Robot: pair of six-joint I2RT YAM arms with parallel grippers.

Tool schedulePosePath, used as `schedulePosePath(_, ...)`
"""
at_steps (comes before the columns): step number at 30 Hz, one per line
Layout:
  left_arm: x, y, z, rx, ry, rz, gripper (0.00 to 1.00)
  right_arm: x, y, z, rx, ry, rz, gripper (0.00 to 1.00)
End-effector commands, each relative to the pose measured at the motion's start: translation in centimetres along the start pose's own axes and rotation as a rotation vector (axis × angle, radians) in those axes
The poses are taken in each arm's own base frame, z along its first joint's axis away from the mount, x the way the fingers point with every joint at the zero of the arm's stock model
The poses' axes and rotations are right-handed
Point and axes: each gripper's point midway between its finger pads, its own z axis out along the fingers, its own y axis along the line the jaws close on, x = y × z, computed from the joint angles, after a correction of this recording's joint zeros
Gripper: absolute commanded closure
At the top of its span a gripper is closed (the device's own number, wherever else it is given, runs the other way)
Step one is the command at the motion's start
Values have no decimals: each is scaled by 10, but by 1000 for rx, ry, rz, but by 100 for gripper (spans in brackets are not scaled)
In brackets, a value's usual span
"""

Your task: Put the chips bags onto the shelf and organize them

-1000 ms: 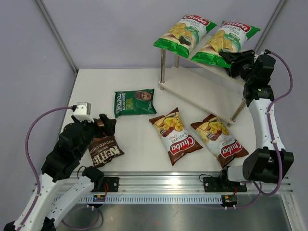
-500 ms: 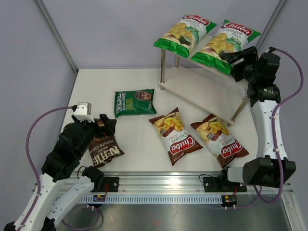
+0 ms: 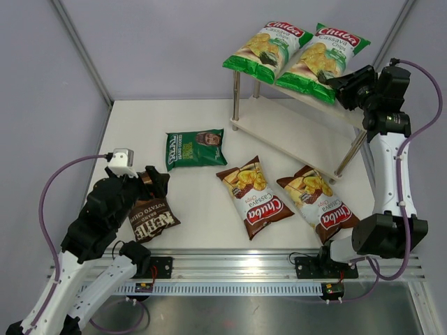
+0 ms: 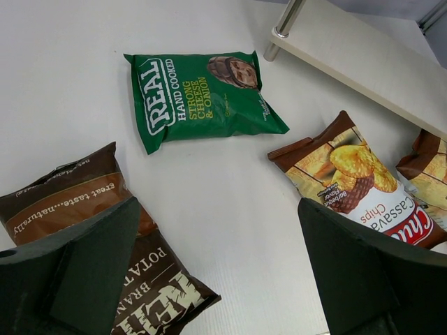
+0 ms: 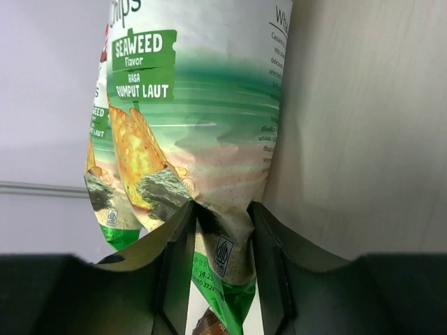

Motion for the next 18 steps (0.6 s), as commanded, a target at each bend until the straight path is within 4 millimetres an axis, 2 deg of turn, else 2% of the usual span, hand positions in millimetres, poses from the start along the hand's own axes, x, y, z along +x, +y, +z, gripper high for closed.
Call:
schedulePosePath(1, -13, -4, 1, 23, -50, 9, 1, 4, 13, 3, -51, 64, -41, 57)
schedulePosePath(9, -14, -8, 5, 35, -44, 6, 1, 9, 13, 7, -64, 89, -34, 56)
schedulePosePath(12, -14, -9, 6, 32, -33, 2, 1, 1, 16, -6, -47, 42, -63, 45)
schedulePosePath(13, -13, -7, 6, 21, -28, -10, 1, -2, 16, -11, -35, 28, -70, 36)
schedulePosePath(14, -15, -8, 7, 17, -26, -19, 1, -5, 19, -19, -34, 13, -83, 34)
schedulePosePath(15, -13, -8, 10, 10, -11, -25, 1, -11, 17, -24, -24, -6, -99, 33)
schedulePosePath(17, -14, -9, 14, -3, 12, -54, 1, -20, 18, -37, -7, -36, -125, 22)
schedulePosePath(18, -9, -9, 23, -22, 50, -60, 1, -24, 14, -43, 14, -46, -132, 16)
